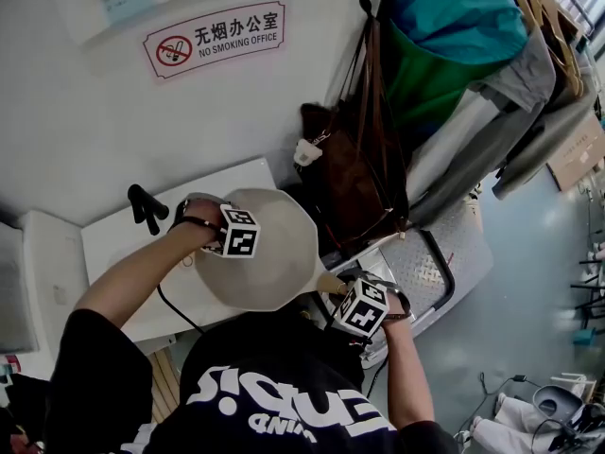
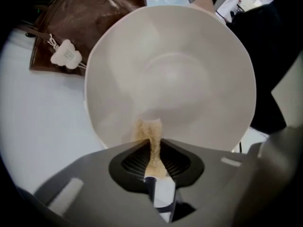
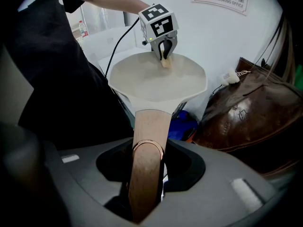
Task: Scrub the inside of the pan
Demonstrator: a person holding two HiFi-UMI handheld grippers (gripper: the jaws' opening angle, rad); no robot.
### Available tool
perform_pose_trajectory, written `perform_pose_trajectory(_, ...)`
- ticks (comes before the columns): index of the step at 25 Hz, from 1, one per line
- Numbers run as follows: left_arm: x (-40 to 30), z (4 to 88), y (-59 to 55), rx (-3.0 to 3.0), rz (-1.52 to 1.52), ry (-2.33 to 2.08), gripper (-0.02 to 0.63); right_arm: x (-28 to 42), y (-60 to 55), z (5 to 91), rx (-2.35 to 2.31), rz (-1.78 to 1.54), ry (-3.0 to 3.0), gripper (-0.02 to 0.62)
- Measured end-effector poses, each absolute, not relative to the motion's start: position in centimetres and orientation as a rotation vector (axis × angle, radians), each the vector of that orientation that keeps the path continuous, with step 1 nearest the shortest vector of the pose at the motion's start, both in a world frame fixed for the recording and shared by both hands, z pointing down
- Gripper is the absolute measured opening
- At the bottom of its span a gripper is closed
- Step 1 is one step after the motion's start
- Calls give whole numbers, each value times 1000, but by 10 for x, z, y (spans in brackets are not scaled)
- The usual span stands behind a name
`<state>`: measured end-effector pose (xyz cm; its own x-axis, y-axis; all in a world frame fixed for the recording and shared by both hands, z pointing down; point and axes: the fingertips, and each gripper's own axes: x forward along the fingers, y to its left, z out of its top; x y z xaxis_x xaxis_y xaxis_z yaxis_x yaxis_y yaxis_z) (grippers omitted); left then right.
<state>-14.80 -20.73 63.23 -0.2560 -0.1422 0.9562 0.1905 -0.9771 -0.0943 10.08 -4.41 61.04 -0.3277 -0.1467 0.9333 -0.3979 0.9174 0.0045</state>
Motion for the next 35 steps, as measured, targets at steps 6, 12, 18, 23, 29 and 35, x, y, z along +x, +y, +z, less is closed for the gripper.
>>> perform_pose_trajectory(6,-165,634,-175,-1760,-2473,-158,63,101,-44,610,399,267,-1909,164)
perform_pose_trajectory(12,-170,641,-129,-1806,-2593,-316,63,101,-42,611,402,273,-1913,164)
perform_pose_trajectory(18,-178,633,-91,-1806,-2700,-407,63,100,-42,611,400,277,-1915,164)
perform_pose_trajectory(23,-174,636,-72,-1813,-2699,-471,61,101,-41,611,390,266,-1910,164)
perform_pose_trajectory(29,-158,638,-46,-1913,-2693,-578,61,101,-40,611,388,272,-1904,163)
perform_pose_trajectory(35,-128,643,-24,-2154,-2644,-644,61,100,-40,611,393,274,-1901,163)
